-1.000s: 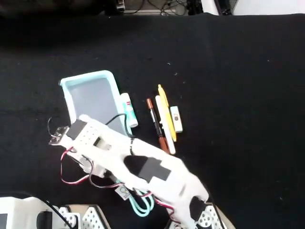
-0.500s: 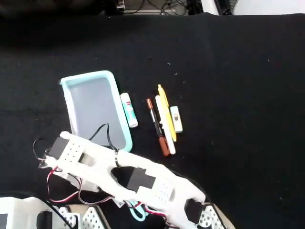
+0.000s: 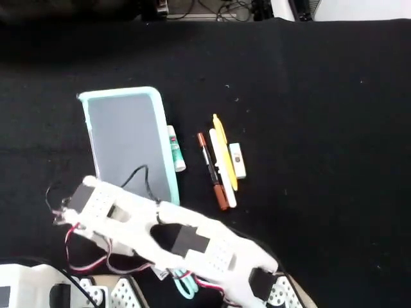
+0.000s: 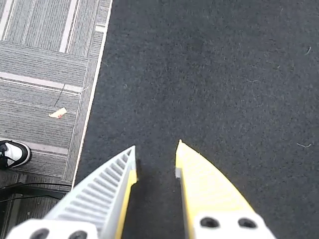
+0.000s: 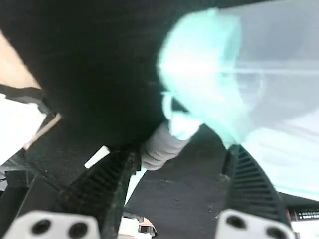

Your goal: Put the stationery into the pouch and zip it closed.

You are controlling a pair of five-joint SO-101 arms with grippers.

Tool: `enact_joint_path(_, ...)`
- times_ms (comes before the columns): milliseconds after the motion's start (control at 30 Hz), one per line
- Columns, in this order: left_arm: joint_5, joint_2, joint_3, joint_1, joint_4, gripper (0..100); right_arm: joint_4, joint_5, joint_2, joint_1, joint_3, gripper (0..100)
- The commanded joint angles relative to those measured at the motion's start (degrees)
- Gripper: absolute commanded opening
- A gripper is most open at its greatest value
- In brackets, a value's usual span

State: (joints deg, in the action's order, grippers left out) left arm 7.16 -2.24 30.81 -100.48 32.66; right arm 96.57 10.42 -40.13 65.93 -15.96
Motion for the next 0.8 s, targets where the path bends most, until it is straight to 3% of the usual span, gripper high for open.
enact_joint_path(0, 0.5, -1.1, -3.3, 0.0, -1.1, 15, -0.5, 0.9, -2.2, -8.1, -2.0, 25.0)
enact_joint_path(133, 0.5, -1.1, -3.3, 0.0, -0.9, 15, 0.9, 6.2, -2.1, -15.3, -6.8, 25.0)
enact_joint_path(267, 0.5, -1.1, -3.3, 0.1, -0.8, 15, 3.3, 7.1, -2.0, -16.6, -11.4, 25.0)
enact_joint_path(567, 0.5, -1.1, -3.4, 0.1, -1.1, 15, 4.2, 2.5, -1.7, -2.5, -7.5, 25.2)
enact_joint_path(767, 0.4, -1.1, -3.4, 0.7, -1.1, 15, 3.6, 1.7, 0.8, -1.9, -7.0, 25.2)
